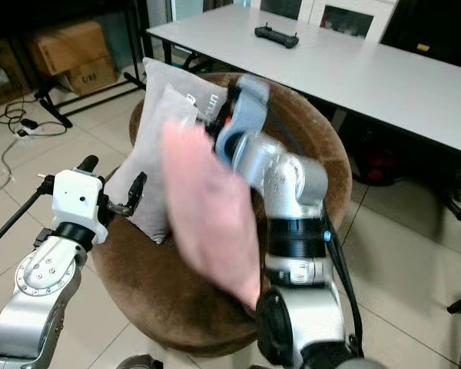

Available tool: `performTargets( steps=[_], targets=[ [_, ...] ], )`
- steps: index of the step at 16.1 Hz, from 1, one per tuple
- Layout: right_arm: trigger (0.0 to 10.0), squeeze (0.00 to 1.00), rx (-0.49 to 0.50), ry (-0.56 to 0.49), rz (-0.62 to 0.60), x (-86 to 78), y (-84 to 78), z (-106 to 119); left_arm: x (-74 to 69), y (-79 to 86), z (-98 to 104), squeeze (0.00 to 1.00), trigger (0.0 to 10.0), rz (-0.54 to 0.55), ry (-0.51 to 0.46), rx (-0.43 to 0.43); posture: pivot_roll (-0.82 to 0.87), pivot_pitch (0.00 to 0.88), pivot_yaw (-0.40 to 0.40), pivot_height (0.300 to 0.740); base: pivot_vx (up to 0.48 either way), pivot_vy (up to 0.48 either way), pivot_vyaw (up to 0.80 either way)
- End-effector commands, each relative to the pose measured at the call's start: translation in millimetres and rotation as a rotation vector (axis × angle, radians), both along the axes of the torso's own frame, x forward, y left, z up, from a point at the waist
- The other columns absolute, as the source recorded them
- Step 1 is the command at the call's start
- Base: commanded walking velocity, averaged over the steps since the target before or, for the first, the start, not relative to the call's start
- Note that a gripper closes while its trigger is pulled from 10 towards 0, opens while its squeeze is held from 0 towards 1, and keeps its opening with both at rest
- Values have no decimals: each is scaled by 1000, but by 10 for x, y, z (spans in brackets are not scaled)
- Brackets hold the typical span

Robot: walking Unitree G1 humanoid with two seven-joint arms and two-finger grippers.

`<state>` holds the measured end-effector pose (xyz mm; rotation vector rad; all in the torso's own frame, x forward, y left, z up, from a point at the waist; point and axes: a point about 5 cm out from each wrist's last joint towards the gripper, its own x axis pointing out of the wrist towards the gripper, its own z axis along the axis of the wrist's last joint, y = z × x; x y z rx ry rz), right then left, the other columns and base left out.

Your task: Move the pillow to the sofa from floor

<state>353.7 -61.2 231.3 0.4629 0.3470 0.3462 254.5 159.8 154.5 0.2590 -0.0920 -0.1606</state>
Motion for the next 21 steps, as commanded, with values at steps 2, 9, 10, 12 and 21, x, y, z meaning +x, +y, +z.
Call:
performTargets(
  steps=[2, 9, 10, 12, 21],
  targets=[
    [10000, 0, 48, -38, -90, 112, -83, 92, 25, 3, 10, 302, 10000, -10, 1, 7, 72, 0, -38, 740, 0, 0, 0],
    [10000, 0, -125, 172, -483, 464, -470, -617, 47, -41, -4, 302, 10000, -29, 8, 17, 94, 0, -48, 740, 0, 0, 0],
    [10000, 0, -127, 181, -520, 474, -537, -643, 40, -35, -6, 302, 10000, -28, 9, 18, 94, 0, -48, 740, 0, 0, 0],
    [10000, 0, -106, 176, -611, 518, -756, -600, 0, -4, -21, 302, 10000, -15, 14, 21, 111, 0, -67, 740, 0, 0, 0],
    [10000, 0, -94, 51, -487, 584, -758, -526, 5, -88, -62, 302, 10000, -62, 31, 15, 73, 0, -35, 740, 0, 0, 0]
  ],
)
